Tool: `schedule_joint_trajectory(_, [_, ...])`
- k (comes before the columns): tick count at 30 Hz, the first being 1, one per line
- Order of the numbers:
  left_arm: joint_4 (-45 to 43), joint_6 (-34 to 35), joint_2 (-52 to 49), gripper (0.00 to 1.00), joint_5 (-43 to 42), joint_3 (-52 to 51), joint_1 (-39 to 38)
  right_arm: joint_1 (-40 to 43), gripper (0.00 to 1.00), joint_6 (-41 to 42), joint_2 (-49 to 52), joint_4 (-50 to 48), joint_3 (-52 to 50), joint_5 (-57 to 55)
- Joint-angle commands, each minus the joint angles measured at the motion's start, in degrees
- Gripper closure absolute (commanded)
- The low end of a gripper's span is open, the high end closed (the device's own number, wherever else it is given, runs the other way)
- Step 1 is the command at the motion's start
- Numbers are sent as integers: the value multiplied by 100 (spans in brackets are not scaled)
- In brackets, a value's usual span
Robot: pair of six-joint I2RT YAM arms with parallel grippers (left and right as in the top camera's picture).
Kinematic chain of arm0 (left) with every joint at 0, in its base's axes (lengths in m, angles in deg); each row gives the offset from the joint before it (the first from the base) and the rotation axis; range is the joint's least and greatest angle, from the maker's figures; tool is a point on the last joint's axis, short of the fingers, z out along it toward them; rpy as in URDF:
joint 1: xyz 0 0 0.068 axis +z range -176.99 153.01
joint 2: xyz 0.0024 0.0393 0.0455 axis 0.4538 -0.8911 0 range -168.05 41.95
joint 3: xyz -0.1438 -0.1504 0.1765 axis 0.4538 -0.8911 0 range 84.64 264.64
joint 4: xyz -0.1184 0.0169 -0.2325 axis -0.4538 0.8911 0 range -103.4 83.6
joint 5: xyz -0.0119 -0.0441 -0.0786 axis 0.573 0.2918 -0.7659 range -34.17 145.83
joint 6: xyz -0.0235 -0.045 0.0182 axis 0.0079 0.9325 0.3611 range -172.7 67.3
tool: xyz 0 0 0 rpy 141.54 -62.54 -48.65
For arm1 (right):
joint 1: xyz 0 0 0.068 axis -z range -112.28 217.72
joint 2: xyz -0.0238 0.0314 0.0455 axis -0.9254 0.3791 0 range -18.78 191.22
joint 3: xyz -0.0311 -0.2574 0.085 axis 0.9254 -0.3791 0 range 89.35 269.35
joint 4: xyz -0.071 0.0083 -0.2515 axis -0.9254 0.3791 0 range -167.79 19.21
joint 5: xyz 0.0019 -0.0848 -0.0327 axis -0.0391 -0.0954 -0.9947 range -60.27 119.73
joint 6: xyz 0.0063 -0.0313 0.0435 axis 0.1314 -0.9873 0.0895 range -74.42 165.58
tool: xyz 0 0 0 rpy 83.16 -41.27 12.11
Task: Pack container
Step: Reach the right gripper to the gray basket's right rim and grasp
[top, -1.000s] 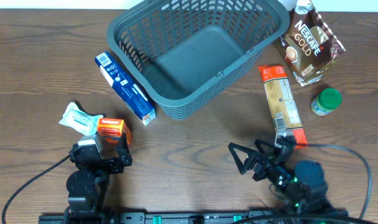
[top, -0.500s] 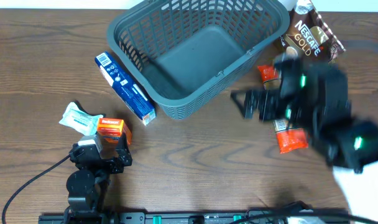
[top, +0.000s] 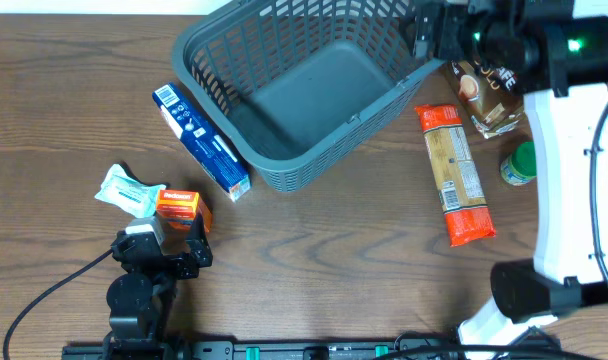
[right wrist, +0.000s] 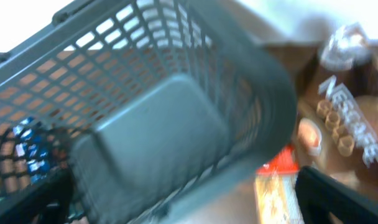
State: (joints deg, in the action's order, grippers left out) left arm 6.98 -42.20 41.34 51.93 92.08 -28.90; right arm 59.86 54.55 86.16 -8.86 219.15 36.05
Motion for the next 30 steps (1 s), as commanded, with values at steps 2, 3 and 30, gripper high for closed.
schedule_joint_trajectory(2, [24,-9,33,2,-4,-122,28,98,86,-592,227,-299,199,-26])
schedule_joint_trajectory(3, [20,-7,33,2,-114,-122,28,98,99,-614,269,-363,199,-28])
schedule_joint_trajectory(30, [2173,-608,-2885,1,-1554,3305,-1036,59,99,-643,459,-697,199,186])
